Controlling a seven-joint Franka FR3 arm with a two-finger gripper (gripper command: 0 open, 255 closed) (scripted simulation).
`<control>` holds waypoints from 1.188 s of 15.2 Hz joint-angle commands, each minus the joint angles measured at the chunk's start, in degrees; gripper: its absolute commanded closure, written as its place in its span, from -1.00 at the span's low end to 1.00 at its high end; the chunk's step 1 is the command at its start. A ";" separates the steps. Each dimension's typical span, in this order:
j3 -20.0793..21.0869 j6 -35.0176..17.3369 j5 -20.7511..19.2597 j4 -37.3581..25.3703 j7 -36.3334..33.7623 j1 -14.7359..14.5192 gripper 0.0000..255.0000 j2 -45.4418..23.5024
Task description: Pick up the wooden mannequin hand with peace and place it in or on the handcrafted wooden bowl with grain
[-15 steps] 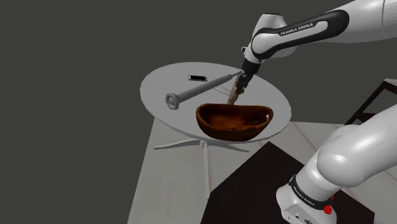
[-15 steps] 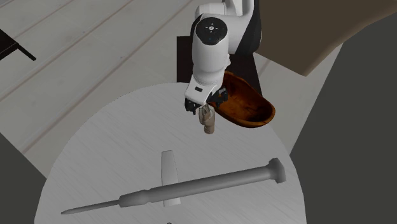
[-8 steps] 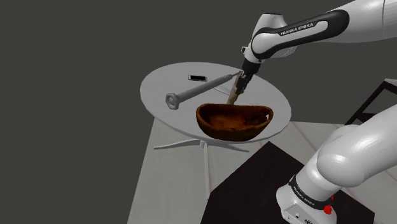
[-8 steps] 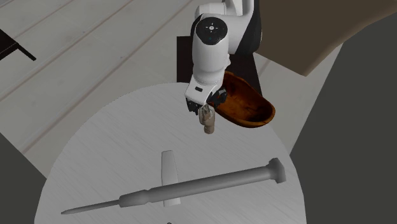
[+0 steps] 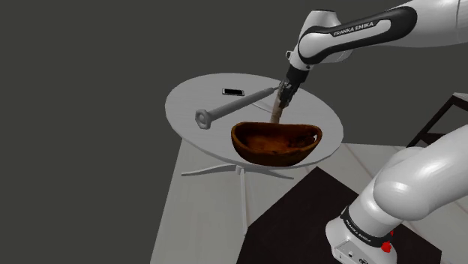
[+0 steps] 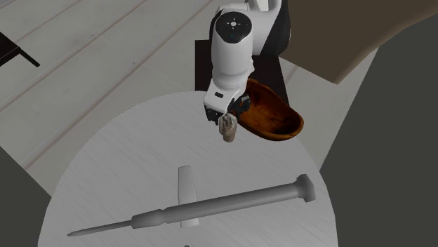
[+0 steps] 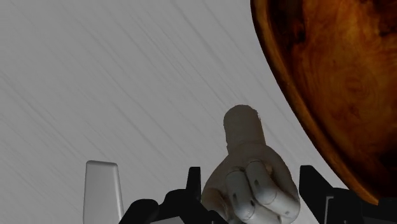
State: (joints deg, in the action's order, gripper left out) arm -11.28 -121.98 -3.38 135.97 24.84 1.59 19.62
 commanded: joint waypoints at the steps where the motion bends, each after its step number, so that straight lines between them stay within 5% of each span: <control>1: 0.16 1.58 -0.01 -1.09 -0.13 -0.03 1.00 0.49; 18: 0.87 14.94 0.16 -12.66 -0.33 -0.23 1.00 2.30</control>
State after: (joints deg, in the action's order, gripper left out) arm -10.43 -107.80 -3.25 124.18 24.48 1.38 22.02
